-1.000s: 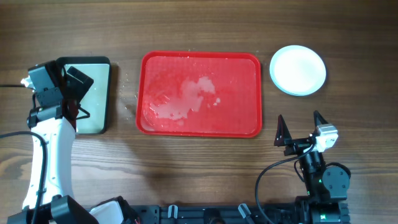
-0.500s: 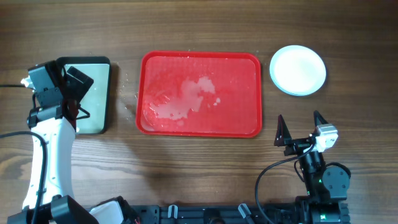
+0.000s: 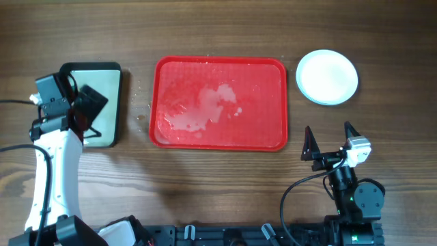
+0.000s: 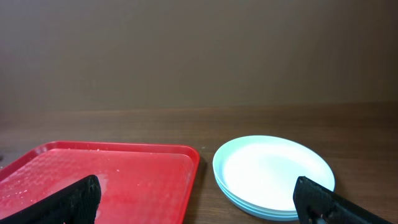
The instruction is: Clean dirty plates on tray and stack at the side
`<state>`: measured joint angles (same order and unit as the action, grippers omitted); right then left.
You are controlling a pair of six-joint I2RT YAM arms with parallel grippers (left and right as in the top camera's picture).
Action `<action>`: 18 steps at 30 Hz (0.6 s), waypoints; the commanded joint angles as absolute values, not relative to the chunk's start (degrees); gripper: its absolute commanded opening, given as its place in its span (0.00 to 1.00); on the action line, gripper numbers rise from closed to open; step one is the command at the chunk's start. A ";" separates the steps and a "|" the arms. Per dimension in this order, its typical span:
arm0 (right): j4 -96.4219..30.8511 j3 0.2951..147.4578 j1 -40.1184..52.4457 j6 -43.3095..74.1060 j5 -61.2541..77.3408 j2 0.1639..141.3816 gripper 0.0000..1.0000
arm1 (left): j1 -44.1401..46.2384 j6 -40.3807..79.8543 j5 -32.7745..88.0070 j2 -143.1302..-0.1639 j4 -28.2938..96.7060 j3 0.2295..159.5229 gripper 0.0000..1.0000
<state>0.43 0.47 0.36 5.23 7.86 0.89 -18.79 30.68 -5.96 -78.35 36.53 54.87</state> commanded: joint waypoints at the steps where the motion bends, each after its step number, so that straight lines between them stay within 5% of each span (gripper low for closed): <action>1: 0.47 0.30 0.69 4.62 7.29 0.16 1.00 | -17.39 27.44 -3.64 -70.87 37.74 50.63 1.00; 9: 0.47 0.30 0.69 4.62 7.27 0.54 1.00 | -13.23 14.02 6.63 -44.31 25.54 29.87 1.00; 18: 0.47 0.30 0.69 4.62 7.27 0.58 1.00 | -8.95 13.69 9.39 -23.11 7.27 10.94 1.00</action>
<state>0.34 0.45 0.36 5.21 7.84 0.89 -10.57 15.40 7.66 -28.03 10.98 15.79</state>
